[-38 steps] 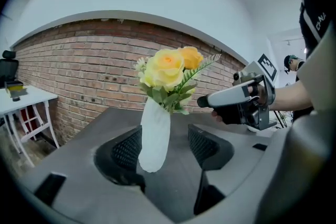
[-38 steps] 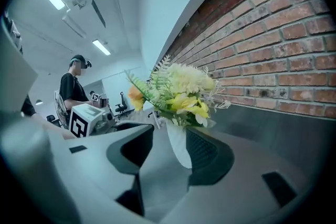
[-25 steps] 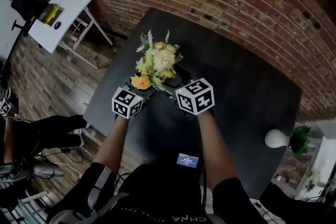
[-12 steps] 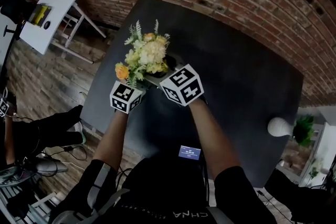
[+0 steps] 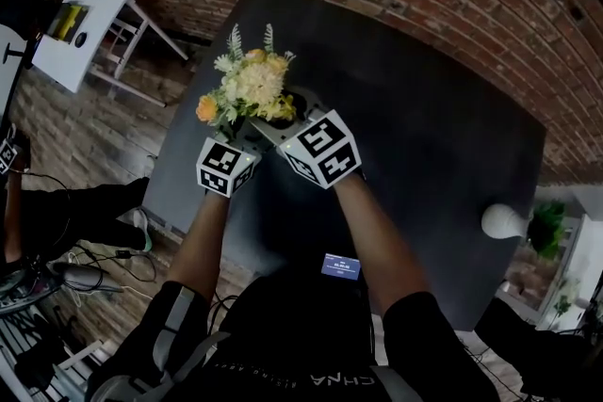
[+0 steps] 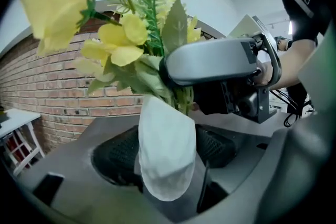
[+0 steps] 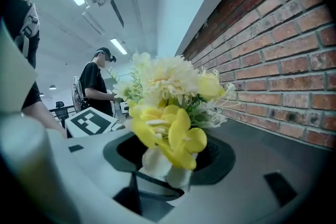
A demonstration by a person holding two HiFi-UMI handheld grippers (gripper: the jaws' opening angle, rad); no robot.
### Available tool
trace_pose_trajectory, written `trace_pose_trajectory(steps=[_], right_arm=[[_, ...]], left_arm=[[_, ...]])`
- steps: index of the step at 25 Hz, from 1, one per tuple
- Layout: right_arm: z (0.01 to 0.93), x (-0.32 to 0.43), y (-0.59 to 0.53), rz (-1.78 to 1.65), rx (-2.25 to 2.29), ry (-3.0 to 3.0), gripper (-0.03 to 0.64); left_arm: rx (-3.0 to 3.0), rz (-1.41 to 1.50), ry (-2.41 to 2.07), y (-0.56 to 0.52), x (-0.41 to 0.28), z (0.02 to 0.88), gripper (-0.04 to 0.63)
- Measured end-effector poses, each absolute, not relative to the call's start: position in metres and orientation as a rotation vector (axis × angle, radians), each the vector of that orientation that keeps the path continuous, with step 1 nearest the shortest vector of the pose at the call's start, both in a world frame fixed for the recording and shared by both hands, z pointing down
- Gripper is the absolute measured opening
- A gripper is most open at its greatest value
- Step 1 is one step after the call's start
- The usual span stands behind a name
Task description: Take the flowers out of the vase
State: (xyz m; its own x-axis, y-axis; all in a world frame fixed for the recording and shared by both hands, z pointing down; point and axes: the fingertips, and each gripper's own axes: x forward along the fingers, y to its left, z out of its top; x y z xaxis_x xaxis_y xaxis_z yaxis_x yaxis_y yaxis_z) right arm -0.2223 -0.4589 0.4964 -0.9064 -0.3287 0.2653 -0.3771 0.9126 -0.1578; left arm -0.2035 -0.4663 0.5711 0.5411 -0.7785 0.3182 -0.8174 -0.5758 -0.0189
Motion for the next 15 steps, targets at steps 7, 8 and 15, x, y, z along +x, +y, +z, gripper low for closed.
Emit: trace_pose_trajectory(steps=[7, 8, 15], right_arm=[[0.486, -0.217, -0.457, 0.315, 0.552, -2.865, 0.129], [0.483, -0.216, -0.457, 0.325, 0.556, -2.875, 0.124], [0.456, -0.206, -0.46, 0.371, 0.584, -2.928, 0.12]], left_arm=[[2.633, 0.452, -1.393, -0.467, -0.204, 0.571, 0.327], [2.63, 0.454, -1.395, -0.468, -0.205, 0.571, 0.327], [2.619, 0.467, -1.397, -0.463, -0.206, 0.573, 0.328]])
